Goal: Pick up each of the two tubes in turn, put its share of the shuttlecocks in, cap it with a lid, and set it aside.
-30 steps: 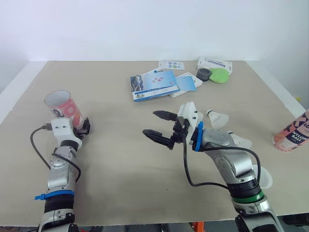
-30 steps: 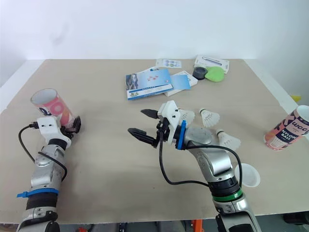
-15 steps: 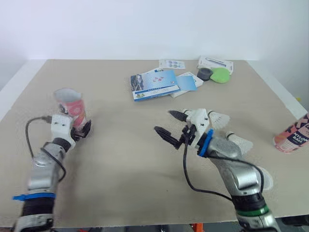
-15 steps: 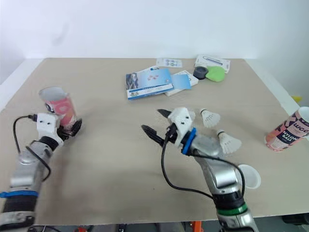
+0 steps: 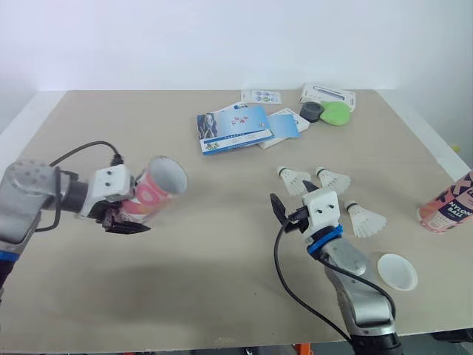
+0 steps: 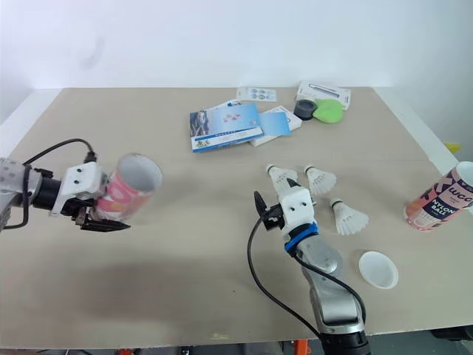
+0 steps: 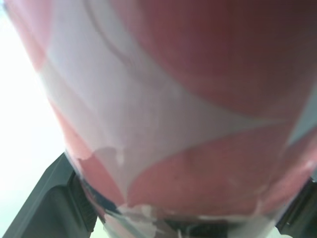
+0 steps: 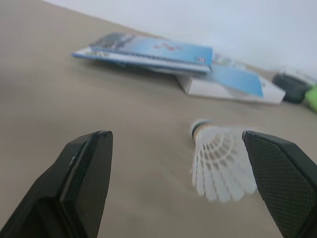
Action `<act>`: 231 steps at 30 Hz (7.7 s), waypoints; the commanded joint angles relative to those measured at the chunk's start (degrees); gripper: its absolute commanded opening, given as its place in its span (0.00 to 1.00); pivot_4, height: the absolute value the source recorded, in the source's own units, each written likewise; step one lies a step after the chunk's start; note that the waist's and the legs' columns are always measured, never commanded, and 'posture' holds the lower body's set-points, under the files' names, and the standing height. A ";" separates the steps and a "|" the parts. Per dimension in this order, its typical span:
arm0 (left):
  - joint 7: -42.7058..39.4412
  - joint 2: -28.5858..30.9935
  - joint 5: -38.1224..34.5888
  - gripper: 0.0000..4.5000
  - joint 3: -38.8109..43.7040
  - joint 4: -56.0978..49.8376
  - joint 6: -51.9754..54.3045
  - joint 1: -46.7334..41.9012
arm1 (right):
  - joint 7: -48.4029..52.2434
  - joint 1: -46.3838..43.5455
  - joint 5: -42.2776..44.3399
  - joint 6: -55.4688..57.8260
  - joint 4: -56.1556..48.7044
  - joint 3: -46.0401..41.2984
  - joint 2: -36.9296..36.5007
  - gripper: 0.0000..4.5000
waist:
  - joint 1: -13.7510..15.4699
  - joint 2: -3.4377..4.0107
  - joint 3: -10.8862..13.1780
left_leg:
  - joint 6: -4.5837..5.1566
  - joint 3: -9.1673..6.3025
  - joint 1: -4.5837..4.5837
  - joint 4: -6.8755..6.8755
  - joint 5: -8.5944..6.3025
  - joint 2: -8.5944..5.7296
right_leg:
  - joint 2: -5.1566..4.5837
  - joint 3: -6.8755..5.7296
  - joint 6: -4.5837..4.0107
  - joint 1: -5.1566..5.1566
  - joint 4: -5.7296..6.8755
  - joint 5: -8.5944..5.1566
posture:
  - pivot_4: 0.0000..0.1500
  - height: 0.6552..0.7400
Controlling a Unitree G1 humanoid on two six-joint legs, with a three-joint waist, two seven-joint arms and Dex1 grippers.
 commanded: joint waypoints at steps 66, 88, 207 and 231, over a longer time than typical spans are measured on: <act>2.94 -6.52 8.80 0.87 -2.90 -7.48 5.54 1.80 | 26.39 -14.94 23.66 15.12 -16.36 3.13 -14.65 0.88 | -0.94 0.01 -0.03 | 0.12 -0.40 -0.16 0.46 0.03 0.00 | 0.02 -0.14 0.13 -0.13 0.77 -0.07 | 1.00 1.00; 3.38 -9.84 9.45 0.87 -5.14 -6.19 4.86 -0.38 | -3.79 24.55 4.88 -2.67 -16.80 -13.79 3.85 0.97 | 0.02 0.07 -0.14 | 0.11 -0.16 0.55 0.46 0.19 0.01 | -0.12 -0.01 -0.15 0.42 0.82 -0.17 | 1.00 1.00; 6.98 -9.54 6.74 0.87 -3.91 -10.05 8.90 0.12 | 37.51 -21.18 34.34 23.48 -11.20 3.19 -22.42 0.02 | -1.49 0.25 0.18 | 0.18 -0.81 0.27 0.38 -0.05 -0.07 | 0.02 -0.47 -0.01 0.48 0.77 -0.32 | 1.00 1.00; 9.80 -11.37 5.73 0.87 -2.79 -10.09 8.83 -0.59 | 46.17 -42.22 32.48 23.60 -0.30 4.43 -26.74 0.55 | -1.41 0.26 0.19 | 0.18 -0.82 0.25 0.44 -0.03 -0.07 | -0.05 -0.53 0.01 0.46 0.77 -0.27 | 1.00 1.00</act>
